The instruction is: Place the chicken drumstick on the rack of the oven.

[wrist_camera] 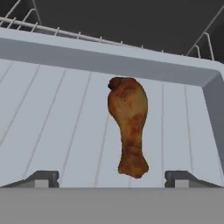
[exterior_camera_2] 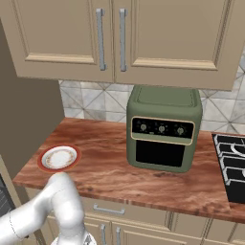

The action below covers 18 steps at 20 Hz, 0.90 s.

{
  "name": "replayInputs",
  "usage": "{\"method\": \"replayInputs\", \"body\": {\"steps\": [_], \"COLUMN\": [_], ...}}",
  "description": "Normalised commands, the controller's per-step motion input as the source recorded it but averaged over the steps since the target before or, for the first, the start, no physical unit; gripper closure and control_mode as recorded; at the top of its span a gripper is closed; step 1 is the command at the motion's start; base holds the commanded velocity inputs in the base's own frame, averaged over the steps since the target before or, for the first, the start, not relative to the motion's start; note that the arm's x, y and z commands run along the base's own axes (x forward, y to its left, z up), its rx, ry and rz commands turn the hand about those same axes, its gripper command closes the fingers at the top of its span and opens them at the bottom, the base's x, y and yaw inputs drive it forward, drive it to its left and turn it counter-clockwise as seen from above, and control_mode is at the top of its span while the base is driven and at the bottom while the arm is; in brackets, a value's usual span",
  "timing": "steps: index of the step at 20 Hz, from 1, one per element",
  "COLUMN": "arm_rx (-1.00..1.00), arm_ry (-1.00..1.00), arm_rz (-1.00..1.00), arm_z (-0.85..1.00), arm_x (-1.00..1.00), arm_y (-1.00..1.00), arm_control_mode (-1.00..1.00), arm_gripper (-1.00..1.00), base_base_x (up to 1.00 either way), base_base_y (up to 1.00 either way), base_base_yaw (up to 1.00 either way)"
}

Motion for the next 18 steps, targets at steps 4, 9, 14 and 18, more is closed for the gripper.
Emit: {"method": "replayInputs", "body": {"steps": [4, 9, 14, 18], "arm_rx": [0.04, 0.22, 0.34, 0.41], "arm_ry": [-0.10, -0.05, -0.01, 0.00], "arm_rz": [-0.05, -0.06, -0.11, -0.11], "arm_z": [0.18, 0.32, 0.12, 0.20], "arm_x": [-0.87, -0.88, -0.72, -0.24], "arm_y": [-0.27, -0.83, -1.00, -1.00], "arm_control_mode": [-1.00, -1.00, -1.00, -1.00], "arm_gripper": [-1.00, -1.00, -1.00, -1.00], "base_base_x": [0.00, 0.00, 0.00, 0.00], "base_base_y": [0.00, 0.00, 0.00, 0.00], "base_base_yaw": [0.00, 0.00, 0.00, 0.00]}}
